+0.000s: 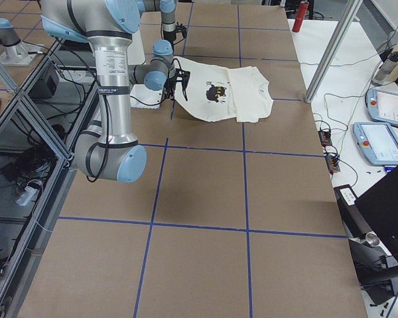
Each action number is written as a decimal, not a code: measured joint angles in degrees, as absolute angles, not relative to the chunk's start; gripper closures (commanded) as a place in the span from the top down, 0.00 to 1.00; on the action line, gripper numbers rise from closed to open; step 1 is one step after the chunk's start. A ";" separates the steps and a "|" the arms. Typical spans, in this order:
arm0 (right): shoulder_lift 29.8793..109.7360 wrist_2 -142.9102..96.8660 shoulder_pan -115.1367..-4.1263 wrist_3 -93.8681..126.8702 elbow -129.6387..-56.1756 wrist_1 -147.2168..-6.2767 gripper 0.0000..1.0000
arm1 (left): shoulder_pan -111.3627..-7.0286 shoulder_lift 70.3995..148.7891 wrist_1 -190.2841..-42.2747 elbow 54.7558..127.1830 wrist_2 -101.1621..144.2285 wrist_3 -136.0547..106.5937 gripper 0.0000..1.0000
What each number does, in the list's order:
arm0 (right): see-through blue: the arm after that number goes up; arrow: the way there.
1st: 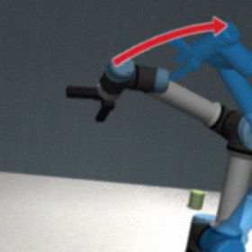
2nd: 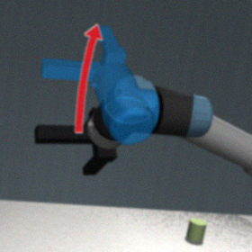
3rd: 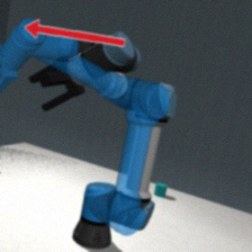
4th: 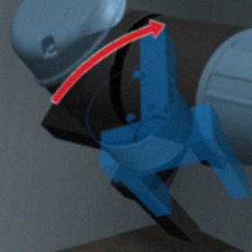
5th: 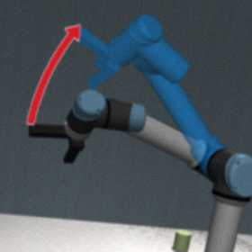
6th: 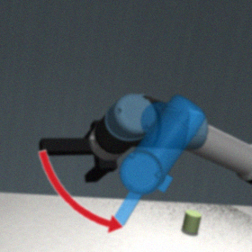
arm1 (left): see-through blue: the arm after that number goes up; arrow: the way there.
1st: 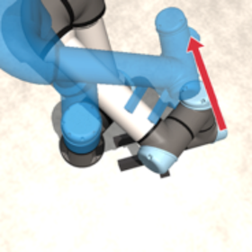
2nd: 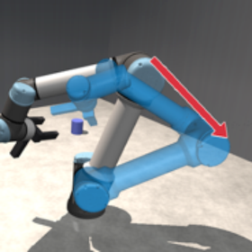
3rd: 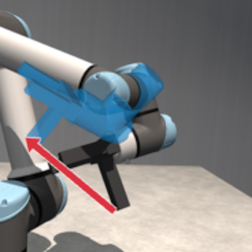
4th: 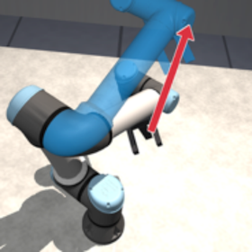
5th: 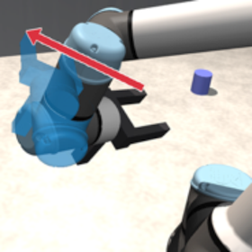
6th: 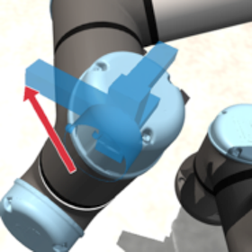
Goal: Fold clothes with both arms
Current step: 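Lift the hem with both grippers and fold it toward the collar, then lay the hem down at the collar and open both grippers, then lower the right gripper to the folded shirt's side edge and grasp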
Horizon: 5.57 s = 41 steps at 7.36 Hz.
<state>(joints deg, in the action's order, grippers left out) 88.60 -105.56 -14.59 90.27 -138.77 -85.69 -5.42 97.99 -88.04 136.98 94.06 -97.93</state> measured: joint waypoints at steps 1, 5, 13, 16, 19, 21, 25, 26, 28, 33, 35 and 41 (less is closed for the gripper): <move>90.60 -108.52 -13.96 90.27 -141.13 -85.69 0.00 | -5.20 99.00 -87.71 139.04 95.33 -97.62 0.00; 91.60 -115.99 -17.16 88.59 -144.38 -85.37 0.00 | -4.14 101.32 -86.85 143.14 98.90 -97.45 0.00; 72.10 -118.14 -41.89 80.16 -122.28 -85.08 0.00 | -24.77 107.25 -85.73 130.32 100.87 -91.80 0.00; 67.00 -117.90 -44.54 78.50 -113.25 -85.10 0.00 | -32.22 110.13 -86.06 124.01 100.64 -88.98 0.00; 62.30 -118.00 -47.97 76.42 -104.04 -85.05 0.00 | -34.97 111.44 -93.52 114.32 100.55 -87.08 0.00; 59.73 -117.92 -48.32 76.51 -98.92 -82.56 0.00 | -37.13 112.11 -97.75 109.66 100.55 -86.64 0.00; 54.72 -118.01 -48.20 76.86 -90.36 -78.17 0.00 | -37.97 118.06 -98.75 102.42 100.54 -86.79 0.00; 53.75 -117.96 -48.20 76.80 -88.18 -77.43 0.00 | -38.15 118.87 -99.29 100.41 100.49 -86.75 0.00; 53.18 -117.85 -48.19 76.67 -84.00 -73.54 0.00 | -38.63 119.32 -100.33 98.36 100.46 -86.67 0.00; 53.17 -118.00 -48.03 76.59 -81.82 -70.65 1.00 | -39.22 120.38 -101.74 95.70 100.42 -86.30 1.00; 54.44 -118.30 -47.72 75.38 -83.43 -70.57 1.00 | -39.82 120.61 -101.59 96.20 100.49 -85.98 1.00; 74.35 -107.85 -31.72 80.34 -104.74 -71.09 0.93 | -40.50 119.12 -95.92 107.01 101.94 -86.04 1.00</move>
<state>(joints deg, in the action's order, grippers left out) 74.35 -107.85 -31.72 80.34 -104.74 -71.09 -40.50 119.12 -95.92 107.01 101.94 -86.04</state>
